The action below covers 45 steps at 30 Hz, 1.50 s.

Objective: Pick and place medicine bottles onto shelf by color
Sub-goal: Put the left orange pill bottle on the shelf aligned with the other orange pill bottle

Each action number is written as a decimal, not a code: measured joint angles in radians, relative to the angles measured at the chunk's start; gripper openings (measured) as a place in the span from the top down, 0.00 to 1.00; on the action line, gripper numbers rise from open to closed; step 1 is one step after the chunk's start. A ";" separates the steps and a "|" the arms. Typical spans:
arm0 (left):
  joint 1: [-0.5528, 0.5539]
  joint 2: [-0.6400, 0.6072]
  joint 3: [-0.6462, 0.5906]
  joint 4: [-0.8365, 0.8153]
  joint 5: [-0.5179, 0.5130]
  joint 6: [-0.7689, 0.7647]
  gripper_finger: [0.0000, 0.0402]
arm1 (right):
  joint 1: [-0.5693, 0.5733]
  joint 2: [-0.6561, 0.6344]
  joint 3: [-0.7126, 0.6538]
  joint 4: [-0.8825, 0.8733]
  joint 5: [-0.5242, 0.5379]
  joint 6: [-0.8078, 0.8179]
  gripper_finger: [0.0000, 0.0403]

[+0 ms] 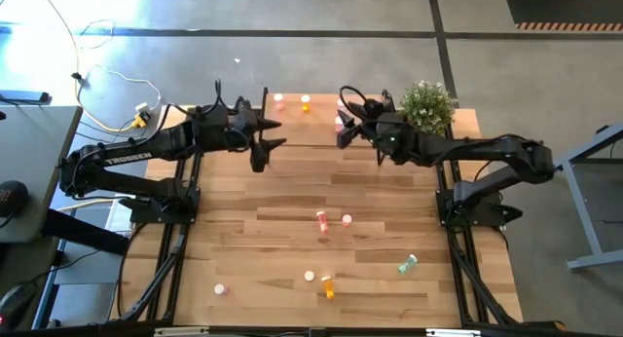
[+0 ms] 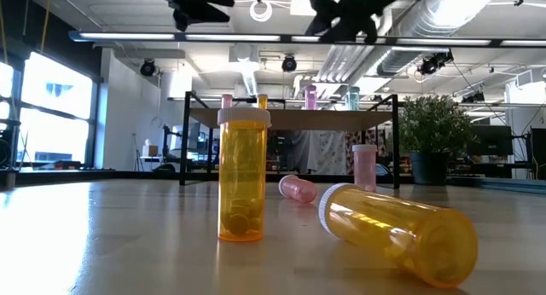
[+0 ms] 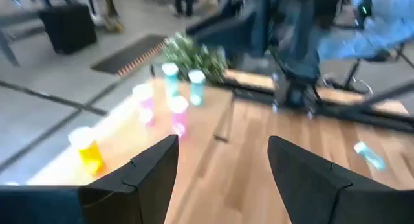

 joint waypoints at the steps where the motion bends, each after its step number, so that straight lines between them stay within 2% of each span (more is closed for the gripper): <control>1: -0.010 -0.005 0.000 -0.025 0.000 -0.005 0.43 | 0.010 -0.017 0.022 -0.074 -0.021 0.034 0.57; 5: -0.054 -0.027 0.000 -0.108 -0.013 -0.071 0.43 | 0.061 -0.044 0.112 -0.345 -0.156 0.176 0.57; 8: -0.090 -0.042 0.000 -0.175 -0.015 -0.140 0.43 | 0.113 -0.045 0.166 -0.485 -0.304 0.277 0.57; 13: -0.159 -0.053 0.000 -0.282 -0.015 -0.221 0.43 | 0.223 -0.045 0.186 -0.570 -0.488 0.400 0.57; 18: -0.230 -0.055 0.000 -0.369 -0.017 -0.287 0.43 | 0.341 -0.041 0.187 -0.617 -0.536 0.434 0.57; 28: -0.386 -0.055 0.000 -0.552 -0.108 -0.432 0.43 | 0.500 -0.035 0.187 -0.679 -0.534 0.552 0.57; 33: -0.469 -0.054 0.000 -0.609 -0.124 -0.474 0.43 | 0.568 -0.011 0.187 -0.677 -0.444 0.634 0.57; 40: -0.578 -0.054 0.000 -0.590 -0.115 -0.515 0.43 | 0.637 0.039 0.187 -0.655 -0.341 0.779 0.57; 45: -0.655 -0.017 0.000 -0.444 -0.118 -0.513 0.43 | 0.654 0.055 0.187 -0.664 -0.263 0.854 0.57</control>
